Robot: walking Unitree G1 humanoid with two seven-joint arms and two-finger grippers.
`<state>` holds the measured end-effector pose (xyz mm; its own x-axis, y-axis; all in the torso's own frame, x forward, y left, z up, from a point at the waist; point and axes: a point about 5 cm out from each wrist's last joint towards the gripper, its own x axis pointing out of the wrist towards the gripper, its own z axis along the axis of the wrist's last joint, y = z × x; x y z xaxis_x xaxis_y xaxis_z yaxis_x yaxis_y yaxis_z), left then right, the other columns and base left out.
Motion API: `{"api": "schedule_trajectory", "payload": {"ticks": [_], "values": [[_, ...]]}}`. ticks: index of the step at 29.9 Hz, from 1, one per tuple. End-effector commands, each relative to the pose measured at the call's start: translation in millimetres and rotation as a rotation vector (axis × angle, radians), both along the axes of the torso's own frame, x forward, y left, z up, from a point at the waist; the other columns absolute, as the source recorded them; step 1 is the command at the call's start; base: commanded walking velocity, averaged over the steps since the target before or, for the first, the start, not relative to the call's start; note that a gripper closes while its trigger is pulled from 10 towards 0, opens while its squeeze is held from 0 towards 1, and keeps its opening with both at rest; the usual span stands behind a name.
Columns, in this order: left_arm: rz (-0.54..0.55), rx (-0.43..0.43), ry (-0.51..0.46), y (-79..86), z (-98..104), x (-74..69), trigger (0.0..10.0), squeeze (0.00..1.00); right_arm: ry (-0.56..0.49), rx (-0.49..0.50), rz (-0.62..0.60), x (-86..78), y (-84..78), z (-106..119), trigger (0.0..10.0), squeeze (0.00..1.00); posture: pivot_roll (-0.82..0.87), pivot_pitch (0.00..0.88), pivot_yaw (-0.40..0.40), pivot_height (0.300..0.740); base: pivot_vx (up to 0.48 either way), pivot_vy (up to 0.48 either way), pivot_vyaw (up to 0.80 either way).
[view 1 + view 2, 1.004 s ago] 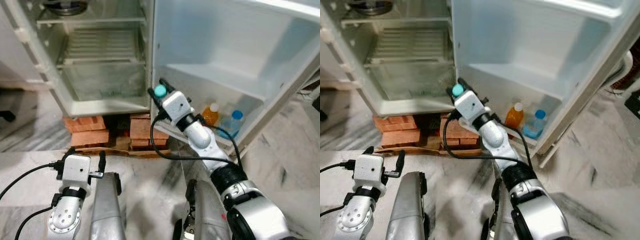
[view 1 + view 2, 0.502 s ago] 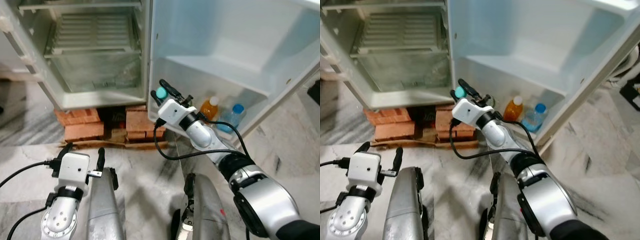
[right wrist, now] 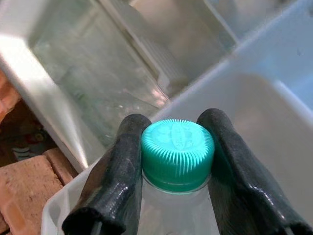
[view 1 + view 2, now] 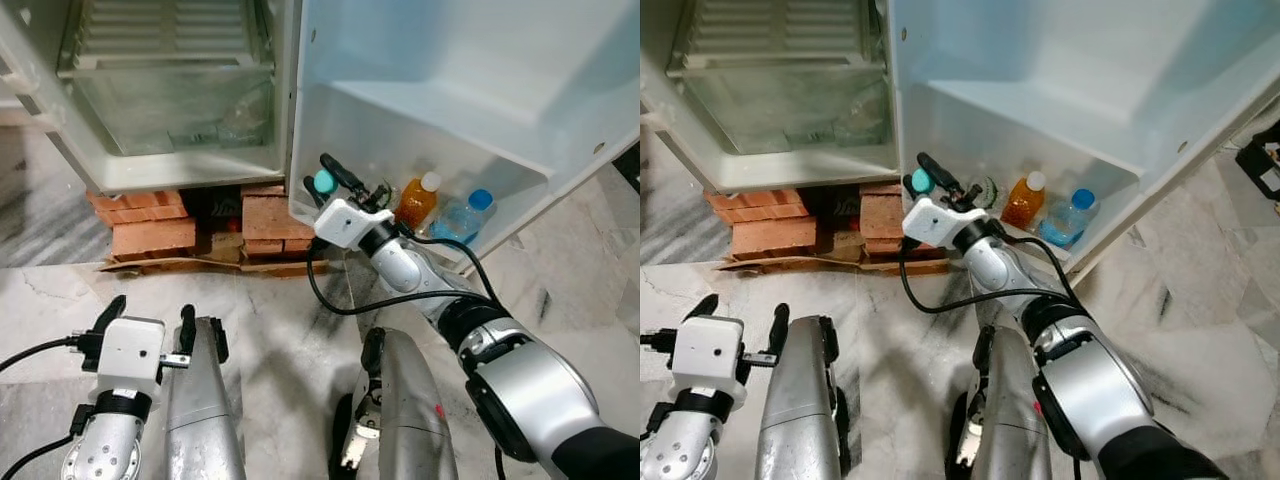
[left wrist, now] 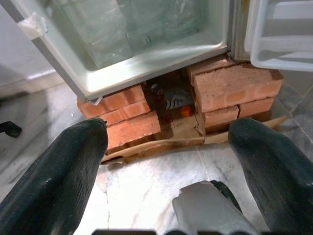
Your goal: Restocking fridge
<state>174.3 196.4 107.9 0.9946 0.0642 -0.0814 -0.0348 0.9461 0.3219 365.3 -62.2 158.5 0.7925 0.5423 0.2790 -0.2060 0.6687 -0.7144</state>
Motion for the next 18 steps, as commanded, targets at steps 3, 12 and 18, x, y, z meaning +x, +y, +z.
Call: {"api": "schedule_trajectory", "payload": {"ticks": [3, 12, 18], "values": [[0.01, 0.006, 0.031, -0.1, -2, -8.4, 10.0, 0.0, 0.183, 0.049, -0.107, 1.8, -13.9, -24, 10.0, 0.0, 0.26, 0.387, -0.132, 0.546, 0.0, 0.0, 0.0], [0.011, -0.007, 0.044, -2.1, -1, -8.8, 10.0, 0.0, 0.351, 0.109, -0.262, 5.2, -41.6, -43, 10.0, 0.0, 0.24, 0.404, -0.134, 0.546, 0.0, 0.0, 0.0], [0.004, 0.0, 0.046, -0.5, -3, -3.3, 10.0, 0.0, 0.36, 0.138, -0.275, 6.3, -51.5, -42, 10.0, 1.0, 0.23, 0.389, -0.126, 0.546, 0.0, 0.0, 0.0]]}}
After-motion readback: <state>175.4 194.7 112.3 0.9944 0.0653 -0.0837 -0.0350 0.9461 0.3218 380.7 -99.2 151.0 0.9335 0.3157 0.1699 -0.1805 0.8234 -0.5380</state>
